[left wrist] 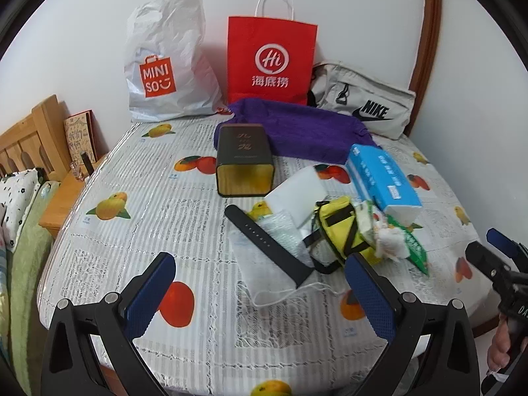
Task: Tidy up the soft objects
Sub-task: 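Grasp the crumpled white tissue with the right tool while the left tool approaches the white foam block, then grasp the white foam block with the left tool while the right tool holds the tissue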
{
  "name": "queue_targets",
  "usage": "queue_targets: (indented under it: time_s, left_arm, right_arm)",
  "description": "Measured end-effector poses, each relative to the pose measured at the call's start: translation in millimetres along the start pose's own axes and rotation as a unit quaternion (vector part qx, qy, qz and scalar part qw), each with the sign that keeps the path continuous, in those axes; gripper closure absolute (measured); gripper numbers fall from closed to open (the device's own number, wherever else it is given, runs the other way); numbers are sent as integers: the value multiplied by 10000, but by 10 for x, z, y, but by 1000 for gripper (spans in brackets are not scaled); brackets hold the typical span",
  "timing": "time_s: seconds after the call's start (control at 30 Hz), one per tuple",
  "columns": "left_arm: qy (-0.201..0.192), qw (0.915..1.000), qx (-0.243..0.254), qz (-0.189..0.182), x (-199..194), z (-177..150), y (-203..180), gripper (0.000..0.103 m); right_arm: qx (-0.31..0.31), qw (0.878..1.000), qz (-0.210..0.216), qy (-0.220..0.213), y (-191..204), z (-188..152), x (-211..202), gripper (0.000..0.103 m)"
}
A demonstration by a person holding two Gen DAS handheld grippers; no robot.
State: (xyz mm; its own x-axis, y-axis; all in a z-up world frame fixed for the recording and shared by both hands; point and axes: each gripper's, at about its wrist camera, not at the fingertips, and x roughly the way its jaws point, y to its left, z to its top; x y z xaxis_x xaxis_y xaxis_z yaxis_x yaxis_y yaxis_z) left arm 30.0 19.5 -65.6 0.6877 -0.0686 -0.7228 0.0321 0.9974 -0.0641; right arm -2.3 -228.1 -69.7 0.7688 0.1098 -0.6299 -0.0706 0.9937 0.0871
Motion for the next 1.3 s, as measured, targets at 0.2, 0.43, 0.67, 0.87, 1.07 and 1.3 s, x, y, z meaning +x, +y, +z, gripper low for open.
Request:
queue_targets:
  time_s: [0.2, 0.43, 0.67, 0.87, 1.07, 1.3]
  left_arm:
    - [270, 9996, -34, 1, 275, -40, 66, 0]
    - [446, 9990, -74, -57, 479, -52, 99, 0]
    - [564, 9982, -174, -116, 604, -67, 167, 0]
    - [669, 9973, -255, -132, 724, -62, 223, 0]
    - [783, 9963, -309, -180, 846, -81, 243, 0]
    - [718, 9959, -404, -381, 888, -49, 287, 0]
  right_arm:
    - [-222, 9992, 192, 283, 100, -91, 383, 2]
    - [-711, 9959, 469, 298, 328, -109, 669, 8]
    - [-1184, 9912, 592, 98, 530, -72, 817, 20]
    - [-1377, 9870, 794, 250, 566, -68, 981, 75]
    - [-1239, 9874, 978, 128, 527, -7, 968, 78]
    - [-1031, 9880, 1146, 88, 481, 141, 874, 79]
